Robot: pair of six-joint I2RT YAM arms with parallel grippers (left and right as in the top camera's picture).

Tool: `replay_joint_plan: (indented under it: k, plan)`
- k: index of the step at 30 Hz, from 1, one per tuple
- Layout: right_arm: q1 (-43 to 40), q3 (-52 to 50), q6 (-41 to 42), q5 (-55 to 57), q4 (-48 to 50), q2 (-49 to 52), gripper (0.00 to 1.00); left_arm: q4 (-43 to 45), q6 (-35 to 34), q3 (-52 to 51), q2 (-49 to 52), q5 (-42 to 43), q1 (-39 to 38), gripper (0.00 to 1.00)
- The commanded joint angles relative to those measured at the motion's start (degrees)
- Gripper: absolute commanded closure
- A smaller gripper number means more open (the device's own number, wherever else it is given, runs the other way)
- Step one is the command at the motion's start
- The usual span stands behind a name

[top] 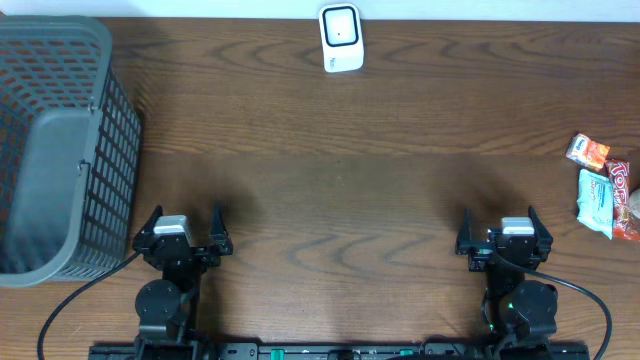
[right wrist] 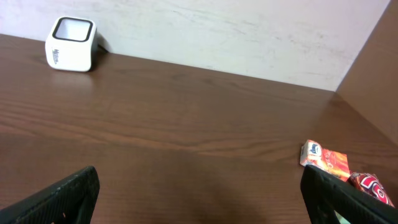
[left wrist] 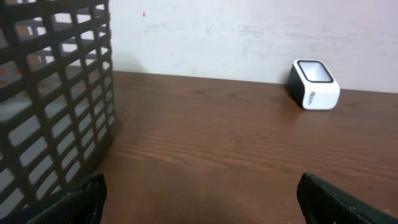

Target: Scan the item barcode

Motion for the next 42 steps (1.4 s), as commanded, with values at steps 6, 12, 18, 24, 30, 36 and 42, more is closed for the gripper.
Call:
replay_joint_plan:
  k: [6,12,18,24,30,36,42]
  plan:
    - [0.5,-0.3,-0.6,-0.1,0.1,-0.5,0.01,-0.5,3.8,-2.1,-0.3,-0.5,-1.4,0.02]
    - [0.5,-0.3,-0.6,-0.1,0.1,-0.5,0.01,-0.5,4.1,-2.1,-0.3,-0.3,-1.4,0.02]
    - [0.5,-0.3,-0.6,-0.1,0.1,-0.5,0.01,-0.5,4.1,-2.1,-0.3,-0.7,-1.3,0.02]
    - [0.5,-0.3,-0.6,-0.1,0.1,-0.5,0.01,-0.5,2.5,-2.1,-0.3,-0.8,-1.3,0.02]
    - [0.5,-0.3,-0.6,-0.1,0.1,-0.5,0.01,-0.5,-1.9,-2.1,-0.3,-1.2,-0.9,0.02]
    - [0.5,-0.3,-0.6,-0.1,0.1,-0.5,0.01,-0.4,-1.4,-2.1,-0.3,-1.2,-0.6,0.02]
    - [0.5,-0.3,-0.6,-0.1,0.1,-0.5,0.01,-0.5,2.4,-2.1,-0.3,0.0,-0.6,0.02]
